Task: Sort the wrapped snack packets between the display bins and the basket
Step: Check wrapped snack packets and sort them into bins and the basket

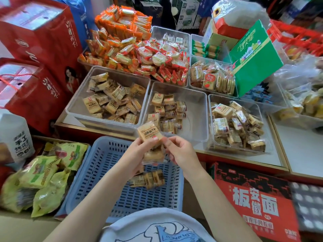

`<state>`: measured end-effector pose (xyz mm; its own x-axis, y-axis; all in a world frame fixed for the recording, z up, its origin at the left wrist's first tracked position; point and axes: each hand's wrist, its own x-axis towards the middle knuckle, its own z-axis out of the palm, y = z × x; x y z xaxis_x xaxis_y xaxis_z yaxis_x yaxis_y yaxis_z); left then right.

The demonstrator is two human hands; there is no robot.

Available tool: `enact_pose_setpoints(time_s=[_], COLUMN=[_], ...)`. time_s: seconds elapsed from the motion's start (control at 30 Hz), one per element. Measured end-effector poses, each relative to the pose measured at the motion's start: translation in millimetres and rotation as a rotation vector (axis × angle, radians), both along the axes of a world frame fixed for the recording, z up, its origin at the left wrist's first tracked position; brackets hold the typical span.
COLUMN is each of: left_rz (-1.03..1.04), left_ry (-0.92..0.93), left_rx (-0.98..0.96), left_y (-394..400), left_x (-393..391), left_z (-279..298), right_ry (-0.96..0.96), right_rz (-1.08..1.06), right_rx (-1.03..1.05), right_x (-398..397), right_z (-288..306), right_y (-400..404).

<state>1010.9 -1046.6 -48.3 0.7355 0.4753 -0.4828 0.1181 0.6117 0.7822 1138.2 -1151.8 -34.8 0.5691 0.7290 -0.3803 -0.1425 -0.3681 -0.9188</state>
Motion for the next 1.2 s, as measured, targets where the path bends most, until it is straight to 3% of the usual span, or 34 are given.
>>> enact_pose_setpoints(time_s=[0.33,0.47,0.67,0.9,1.07,1.2], left_rz=[-0.12,-0.057,0.001,0.001,0.086,0.094], left_ry=[0.011,0.02,0.082,0.063,0.076,0.087], left_rx=[-0.005,0.134,0.174,0.12,0.004,0.085], left_y=[13,13,8,13,24,30], left_x=[-7,-3,12,38,63,90], left_z=[-11,-16,-24,-24,-32,-37], right_ry=[-0.069,-0.049,-0.014,-0.032,0.008,0.106], right_rz=[-0.094,-0.141,-0.18,-0.06,0.185,0.103], right_rx=[-0.003,0.018,-0.002,0.037,-0.068,-0.055], right_x=[-12,-10,11,53,81,105], right_z=[-4,-6,-9,-9,-23,-31], right_y=[8,5,2,6,11,23])
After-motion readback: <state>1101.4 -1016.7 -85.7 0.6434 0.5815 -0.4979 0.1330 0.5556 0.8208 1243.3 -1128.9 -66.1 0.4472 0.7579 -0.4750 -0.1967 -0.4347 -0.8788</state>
